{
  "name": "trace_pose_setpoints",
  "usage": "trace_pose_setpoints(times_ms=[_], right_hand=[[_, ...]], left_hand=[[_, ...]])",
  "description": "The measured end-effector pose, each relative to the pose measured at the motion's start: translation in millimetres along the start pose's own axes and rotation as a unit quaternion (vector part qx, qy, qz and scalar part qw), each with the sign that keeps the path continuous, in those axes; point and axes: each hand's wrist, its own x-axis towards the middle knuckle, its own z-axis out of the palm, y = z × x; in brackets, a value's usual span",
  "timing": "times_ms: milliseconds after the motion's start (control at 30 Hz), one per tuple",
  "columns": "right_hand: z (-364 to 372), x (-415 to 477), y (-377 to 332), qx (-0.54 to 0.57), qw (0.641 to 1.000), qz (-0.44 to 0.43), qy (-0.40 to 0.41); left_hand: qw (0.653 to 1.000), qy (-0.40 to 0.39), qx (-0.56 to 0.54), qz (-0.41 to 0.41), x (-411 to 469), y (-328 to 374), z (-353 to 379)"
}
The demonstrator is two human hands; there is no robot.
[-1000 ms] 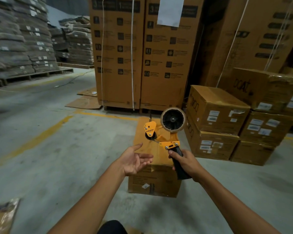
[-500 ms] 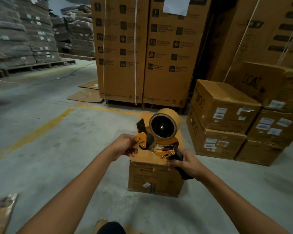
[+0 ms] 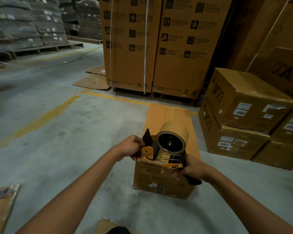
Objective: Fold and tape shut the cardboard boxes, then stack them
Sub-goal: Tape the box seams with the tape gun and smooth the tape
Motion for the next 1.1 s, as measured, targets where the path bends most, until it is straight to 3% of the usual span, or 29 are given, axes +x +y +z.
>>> trace_pose_setpoints(times_ms=[200, 467, 733, 933, 1100], right_hand=[[-6, 27, -1, -0.011, 0.999, 0.027, 0.041], [-28, 59, 2, -0.124, 0.992, 0.027, 0.022], [-28, 60, 36, -0.186, 0.982, 0.0, 0.04], [-23, 62, 51, -0.177, 0.983, -0.032, 0.038], [-23, 66, 54, -0.182, 0.982, -0.024, 0.035]], left_hand=[[0.998, 0.0, 0.038, -0.05, 19, -34, 10], [0.997, 0.045, -0.011, -0.058, 33, -81, 2], [0.998, -0.015, -0.02, -0.053, 47, -102, 2], [0.997, -0.025, -0.058, -0.046, 53, -113, 5], [0.984, -0.038, -0.164, -0.05, 51, -129, 13]])
